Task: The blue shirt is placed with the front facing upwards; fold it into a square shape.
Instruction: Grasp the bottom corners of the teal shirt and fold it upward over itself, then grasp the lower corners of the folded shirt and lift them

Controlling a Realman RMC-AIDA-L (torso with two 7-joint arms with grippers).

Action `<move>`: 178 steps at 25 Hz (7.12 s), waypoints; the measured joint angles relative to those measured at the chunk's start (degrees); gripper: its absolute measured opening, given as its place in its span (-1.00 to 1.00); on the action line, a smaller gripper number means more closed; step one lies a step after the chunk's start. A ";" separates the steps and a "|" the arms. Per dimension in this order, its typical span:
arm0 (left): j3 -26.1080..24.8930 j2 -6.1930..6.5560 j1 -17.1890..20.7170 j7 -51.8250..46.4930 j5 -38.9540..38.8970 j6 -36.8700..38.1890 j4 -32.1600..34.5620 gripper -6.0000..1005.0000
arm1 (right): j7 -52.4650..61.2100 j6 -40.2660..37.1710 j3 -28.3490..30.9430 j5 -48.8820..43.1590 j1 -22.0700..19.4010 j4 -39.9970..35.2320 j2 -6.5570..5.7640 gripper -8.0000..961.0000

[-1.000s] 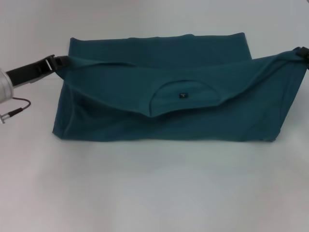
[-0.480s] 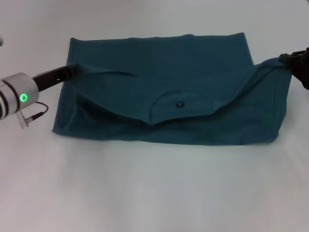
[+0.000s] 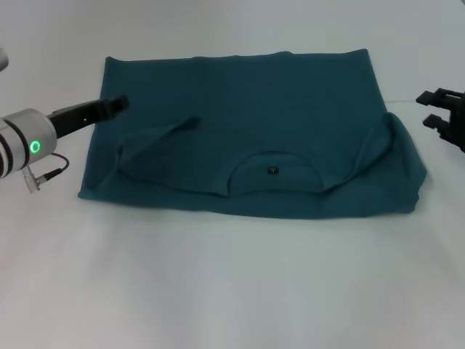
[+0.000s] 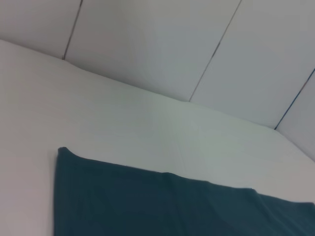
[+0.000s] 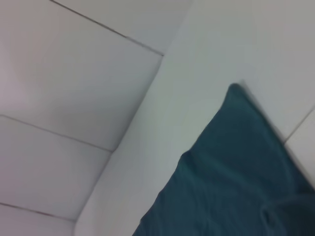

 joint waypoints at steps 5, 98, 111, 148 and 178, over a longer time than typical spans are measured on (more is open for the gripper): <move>6.20 -0.12 4.87 -1.24 0.19 4.95 -5.97 0.00 | 0.98 -11.02 0.05 2.83 -5.40 -4.30 0.06 0.13; 22.03 2.82 8.38 -27.32 24.04 20.12 -15.08 -0.95 | -6.67 -29.65 -19.52 -35.27 -4.16 -39.87 0.14 0.69; 22.03 2.78 8.43 -27.35 24.27 20.22 -15.10 -0.95 | -10.23 -19.45 -19.62 -31.88 -2.15 -28.40 1.29 0.62; 21.85 2.99 8.80 -27.35 23.87 20.48 -15.12 -0.95 | -16.42 -11.09 -24.77 -32.30 1.29 -19.49 2.67 -0.02; 16.78 4.80 9.43 -27.26 23.57 29.24 -21.21 -0.95 | -12.69 -24.33 -15.27 -25.40 -0.46 -25.44 -2.33 -0.87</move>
